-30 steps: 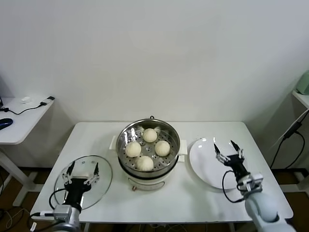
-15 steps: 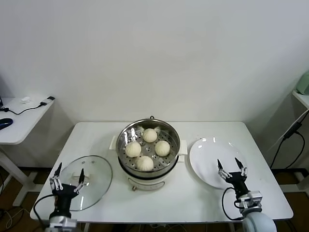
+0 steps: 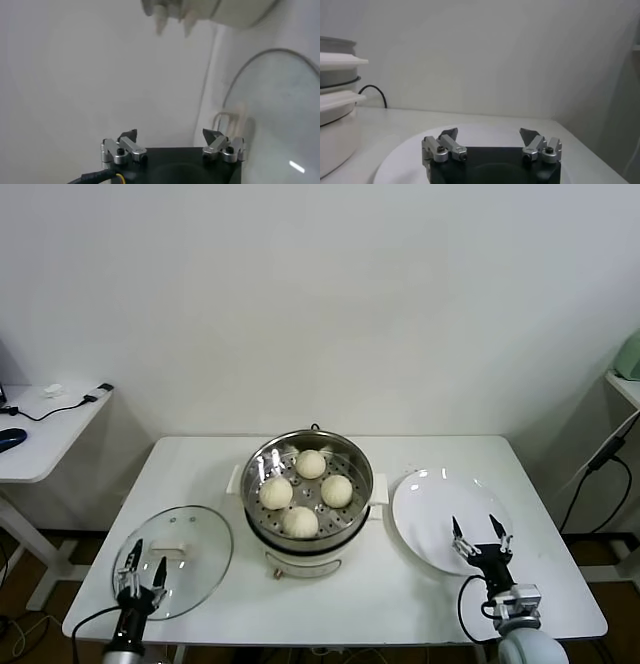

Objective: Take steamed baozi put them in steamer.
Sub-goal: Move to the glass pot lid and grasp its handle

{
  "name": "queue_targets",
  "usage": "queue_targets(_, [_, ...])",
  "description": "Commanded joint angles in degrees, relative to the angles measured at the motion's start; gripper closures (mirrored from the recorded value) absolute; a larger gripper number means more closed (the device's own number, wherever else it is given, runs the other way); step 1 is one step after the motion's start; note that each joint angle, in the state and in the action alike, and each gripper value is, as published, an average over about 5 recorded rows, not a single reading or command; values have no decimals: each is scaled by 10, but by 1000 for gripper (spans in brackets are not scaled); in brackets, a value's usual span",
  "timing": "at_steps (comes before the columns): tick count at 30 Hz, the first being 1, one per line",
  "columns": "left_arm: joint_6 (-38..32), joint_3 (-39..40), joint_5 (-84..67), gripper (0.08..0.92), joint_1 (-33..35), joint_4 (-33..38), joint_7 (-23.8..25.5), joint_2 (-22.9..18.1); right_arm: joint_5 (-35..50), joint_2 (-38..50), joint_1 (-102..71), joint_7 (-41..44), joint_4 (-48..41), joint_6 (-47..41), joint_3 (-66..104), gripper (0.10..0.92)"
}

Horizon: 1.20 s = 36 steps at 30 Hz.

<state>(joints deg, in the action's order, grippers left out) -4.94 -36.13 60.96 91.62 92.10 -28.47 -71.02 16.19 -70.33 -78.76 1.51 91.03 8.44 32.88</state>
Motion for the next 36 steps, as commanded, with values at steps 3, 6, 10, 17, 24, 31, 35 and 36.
queue_targets(3, [21,2,84,177,-45,-63,3,4,-9,-8,-6,-5,4,-3,3,203])
queue_targets(6, [28,3,69,177,-58,-61,23,5,-14,-10,-5,-4,2,-3,2,203])
queue_targets(10, [31,6,62,177,-76,-63,42,5,-19,-10,-4,-4,1,-2,2,203])
queue_targets(17, [44,12,62,177,-95,-78,53,7,-23,-10,-2,-5,0,-2,1,203])
queue_targets(24, [52,16,66,181,-95,-89,44,6,-26,-14,1,-4,-7,0,-2,203])
queue_targets(31, [45,18,88,346,-100,-112,28,0,-27,-17,9,-6,-12,-1,-9,203])
queue_targets(35, [41,18,97,458,-108,-126,20,-2,-28,-19,11,-7,-13,-2,-12,203])
queue_targets(36, [41,17,100,484,-111,-130,17,-2,-28,-19,11,-7,-14,-2,-12,203])
